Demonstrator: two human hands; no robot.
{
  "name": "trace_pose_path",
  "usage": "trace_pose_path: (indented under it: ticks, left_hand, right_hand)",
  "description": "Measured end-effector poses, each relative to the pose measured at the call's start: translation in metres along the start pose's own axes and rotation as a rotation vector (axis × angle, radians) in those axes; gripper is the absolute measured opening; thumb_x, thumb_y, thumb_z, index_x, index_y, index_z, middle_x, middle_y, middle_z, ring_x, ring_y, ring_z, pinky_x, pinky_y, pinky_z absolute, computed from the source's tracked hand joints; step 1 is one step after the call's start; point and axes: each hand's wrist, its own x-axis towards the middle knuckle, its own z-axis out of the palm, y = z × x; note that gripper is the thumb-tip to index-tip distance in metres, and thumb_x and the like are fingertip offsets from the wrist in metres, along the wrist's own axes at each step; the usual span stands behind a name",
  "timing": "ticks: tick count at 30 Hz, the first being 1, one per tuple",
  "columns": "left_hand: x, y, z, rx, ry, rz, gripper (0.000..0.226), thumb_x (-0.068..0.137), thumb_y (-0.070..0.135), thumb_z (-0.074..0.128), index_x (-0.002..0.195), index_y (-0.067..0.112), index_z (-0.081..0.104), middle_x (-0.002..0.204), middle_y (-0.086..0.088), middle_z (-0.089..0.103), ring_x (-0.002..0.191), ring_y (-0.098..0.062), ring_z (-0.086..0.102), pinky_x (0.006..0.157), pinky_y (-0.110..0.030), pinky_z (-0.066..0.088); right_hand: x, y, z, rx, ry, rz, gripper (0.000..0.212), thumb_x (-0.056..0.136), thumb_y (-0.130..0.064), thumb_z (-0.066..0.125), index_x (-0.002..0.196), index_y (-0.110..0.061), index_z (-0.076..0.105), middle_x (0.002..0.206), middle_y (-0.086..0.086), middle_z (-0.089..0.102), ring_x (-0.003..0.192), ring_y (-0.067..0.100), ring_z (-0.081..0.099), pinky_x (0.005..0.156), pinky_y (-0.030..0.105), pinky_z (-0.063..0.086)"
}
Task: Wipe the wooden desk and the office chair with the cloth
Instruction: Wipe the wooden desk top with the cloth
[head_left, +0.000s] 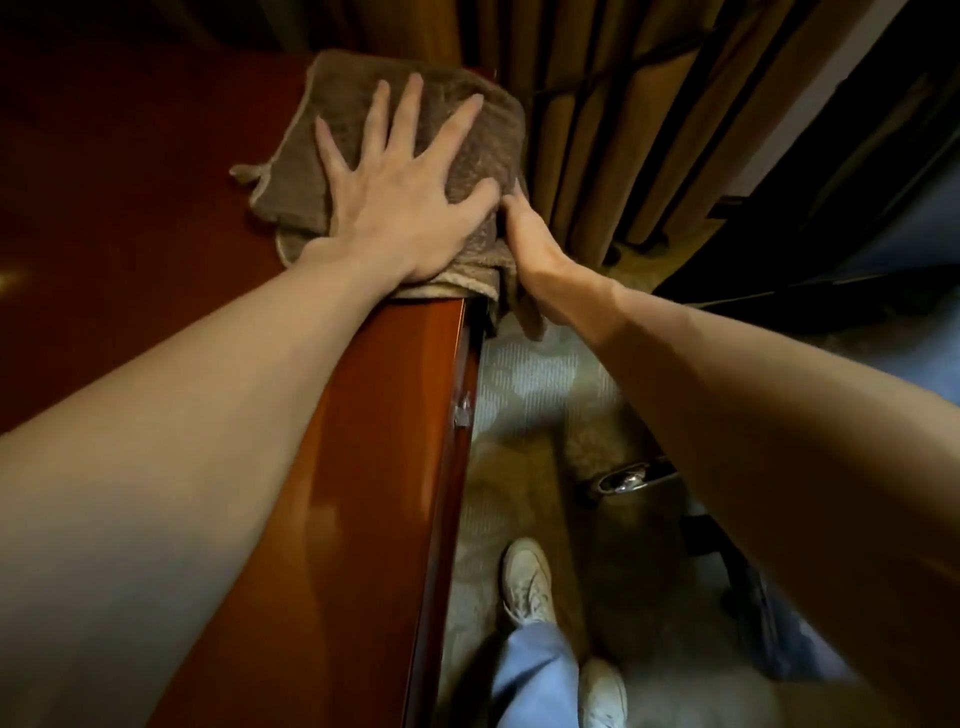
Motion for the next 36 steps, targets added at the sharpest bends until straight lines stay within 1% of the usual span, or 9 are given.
trace_pose_path:
  ticks: [4, 9, 13, 20, 22, 24, 27, 32, 36]
  left_hand:
    - [0.019, 0.0, 0.0, -0.003, 0.006, 0.045, 0.072, 0.092, 0.068, 0.033, 0.159, 0.051, 0.011, 0.173, -0.002, -0.001, 0.159, -0.025, -0.007, 0.119, -0.07, -0.007]
    - [-0.003, 0.004, 0.004, -0.024, 0.047, 0.005, 0.07, 0.095, 0.067, 0.03, 0.16, 0.05, 0.01, 0.173, -0.003, -0.001, 0.159, -0.025, -0.008, 0.12, -0.067, -0.009]
    - [-0.048, 0.01, 0.004, -0.016, 0.026, 0.005, 0.067, 0.098, 0.065, 0.027, 0.16, 0.049, 0.006, 0.173, -0.002, -0.004, 0.158, -0.024, -0.009, 0.12, -0.066, -0.01]
    - [-0.17, 0.019, 0.009, -0.001, 0.018, -0.062, 0.064, 0.103, 0.058, 0.028, 0.159, 0.052, -0.001, 0.172, 0.002, -0.011, 0.158, -0.02, -0.014, 0.122, -0.064, -0.01]
    - [-0.203, 0.02, 0.01, 0.001, 0.003, -0.081, 0.064, 0.104, 0.055, 0.029, 0.159, 0.051, -0.002, 0.172, 0.002, -0.012, 0.157, -0.02, -0.016, 0.122, -0.063, -0.011]
    - [-0.231, 0.02, 0.013, 0.0, -0.013, -0.08, 0.064, 0.103, 0.054, 0.03, 0.159, 0.051, -0.002, 0.172, 0.001, -0.012, 0.157, -0.02, -0.015, 0.122, -0.063, -0.011]
    - [-0.261, 0.018, 0.014, -0.009, -0.018, -0.086, 0.065, 0.103, 0.053, 0.031, 0.16, 0.051, -0.001, 0.172, 0.001, -0.012, 0.158, -0.02, -0.015, 0.122, -0.063, -0.011]
    - [-0.302, 0.019, 0.016, -0.016, -0.032, -0.092, 0.067, 0.101, 0.053, 0.031, 0.159, 0.052, -0.001, 0.172, 0.001, -0.012, 0.157, -0.021, -0.016, 0.122, -0.063, -0.011]
    - [-0.338, 0.017, 0.018, -0.007, -0.028, -0.092, 0.067, 0.101, 0.053, 0.032, 0.159, 0.053, -0.001, 0.172, 0.001, -0.012, 0.157, -0.02, -0.016, 0.122, -0.063, -0.011]
  right_hand:
    - [-0.01, -0.027, 0.001, 0.051, 0.011, -0.023, 0.069, 0.1, -0.041, 0.039, 0.164, -0.024, 0.019, 0.168, 0.007, 0.027, 0.153, 0.026, 0.027, 0.128, 0.046, 0.021]
    - [-0.053, -0.025, 0.009, 0.093, -0.011, -0.009, 0.065, 0.104, -0.042, 0.035, 0.163, -0.018, 0.022, 0.163, 0.01, 0.036, 0.149, 0.025, 0.036, 0.126, 0.041, 0.027]
    - [-0.114, -0.002, 0.022, 0.095, -0.002, -0.059, 0.048, 0.114, -0.023, 0.024, 0.161, -0.014, 0.026, 0.163, 0.009, 0.036, 0.149, 0.022, 0.035, 0.123, 0.033, 0.028]
    - [-0.212, 0.05, 0.044, 0.133, -0.052, 0.031, 0.054, 0.111, -0.038, 0.028, 0.162, -0.022, 0.025, 0.164, 0.003, 0.035, 0.149, 0.019, 0.034, 0.122, 0.031, 0.027]
    - [-0.238, 0.065, 0.056, 0.059, -0.098, 0.068, 0.078, 0.094, -0.064, 0.029, 0.164, -0.033, 0.017, 0.167, 0.0, 0.029, 0.151, 0.019, 0.031, 0.125, 0.04, 0.025]
    - [-0.26, 0.082, 0.069, 0.038, -0.115, 0.094, 0.096, 0.077, -0.076, 0.024, 0.164, -0.038, 0.007, 0.171, -0.002, 0.018, 0.157, 0.021, 0.017, 0.128, 0.048, 0.017]
    - [-0.285, 0.096, 0.085, 0.009, -0.11, 0.131, 0.09, 0.081, -0.072, 0.017, 0.164, -0.04, 0.002, 0.173, 0.0, 0.01, 0.159, 0.022, 0.004, 0.127, 0.056, 0.01]
    - [-0.318, 0.113, 0.095, -0.003, -0.105, 0.154, 0.096, 0.074, -0.079, 0.018, 0.163, -0.045, 0.006, 0.172, -0.001, 0.014, 0.159, 0.022, 0.008, 0.127, 0.053, 0.014]
    - [-0.357, 0.118, 0.102, -0.084, -0.136, 0.13, 0.082, 0.085, -0.062, 0.013, 0.164, -0.04, 0.004, 0.173, -0.007, 0.01, 0.159, 0.019, 0.005, 0.127, 0.052, 0.012]
